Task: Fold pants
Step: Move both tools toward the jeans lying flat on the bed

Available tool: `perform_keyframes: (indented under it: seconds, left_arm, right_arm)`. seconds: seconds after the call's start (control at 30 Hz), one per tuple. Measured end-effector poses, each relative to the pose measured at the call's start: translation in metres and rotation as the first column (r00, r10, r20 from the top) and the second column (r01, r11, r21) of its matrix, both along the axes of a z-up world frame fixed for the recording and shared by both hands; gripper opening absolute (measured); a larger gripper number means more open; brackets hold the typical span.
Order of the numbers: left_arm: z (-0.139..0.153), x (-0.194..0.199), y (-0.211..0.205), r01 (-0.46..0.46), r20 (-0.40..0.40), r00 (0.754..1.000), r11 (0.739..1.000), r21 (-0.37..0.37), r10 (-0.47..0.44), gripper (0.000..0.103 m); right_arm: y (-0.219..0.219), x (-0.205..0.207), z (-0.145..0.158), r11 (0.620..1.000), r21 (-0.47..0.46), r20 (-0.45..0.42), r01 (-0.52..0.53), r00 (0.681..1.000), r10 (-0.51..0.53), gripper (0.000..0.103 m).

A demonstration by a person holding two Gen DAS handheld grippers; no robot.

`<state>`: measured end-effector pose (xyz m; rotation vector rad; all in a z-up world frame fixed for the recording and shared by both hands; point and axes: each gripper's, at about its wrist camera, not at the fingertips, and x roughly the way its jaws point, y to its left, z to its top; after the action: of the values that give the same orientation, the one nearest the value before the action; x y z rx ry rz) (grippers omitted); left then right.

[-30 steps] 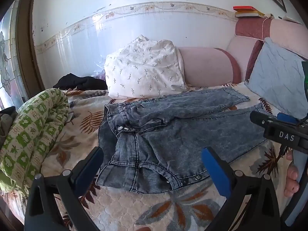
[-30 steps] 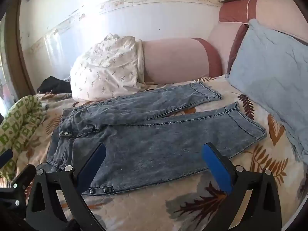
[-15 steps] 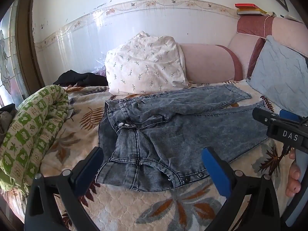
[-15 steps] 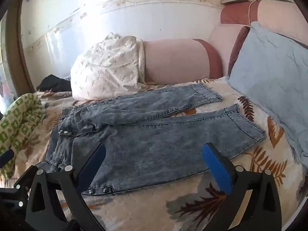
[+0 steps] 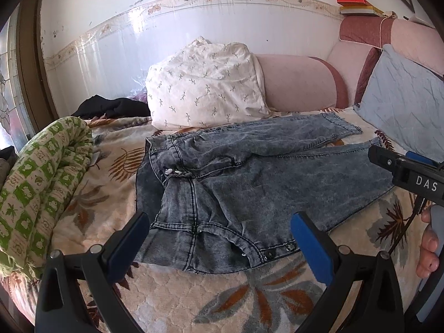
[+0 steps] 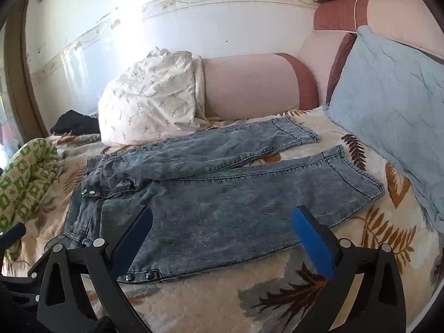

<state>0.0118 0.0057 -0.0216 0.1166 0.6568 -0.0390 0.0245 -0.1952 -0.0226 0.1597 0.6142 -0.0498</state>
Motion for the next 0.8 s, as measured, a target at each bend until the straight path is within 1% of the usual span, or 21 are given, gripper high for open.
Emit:
perform_keyframes:
  seconds: [0.17, 0.4, 0.8]
  left_arm:
    - [-0.005, 0.002, 0.001, -0.007, -0.019, 1.000, 1.000, 0.002, 0.007, 0.103]
    - [-0.005, 0.005, 0.006, -0.024, -0.023, 0.999, 1.000, -0.004, 0.024, 0.103]
    - [-0.011, 0.009, 0.008, -0.038, -0.038, 0.999, 0.999, 0.005, 0.038, 0.103]
  right_arm:
    - [0.001, 0.001, -0.002, 1.000, -0.011, -0.007, 0.001, 1.000, -0.001, 0.101]
    - [0.002, 0.001, -0.003, 0.999, -0.034, -0.006, 0.006, 1.000, -0.007, 0.101]
    - [0.013, -0.003, 0.001, 0.988, -0.151, 0.010, 0.017, 1.000, -0.016, 0.101]
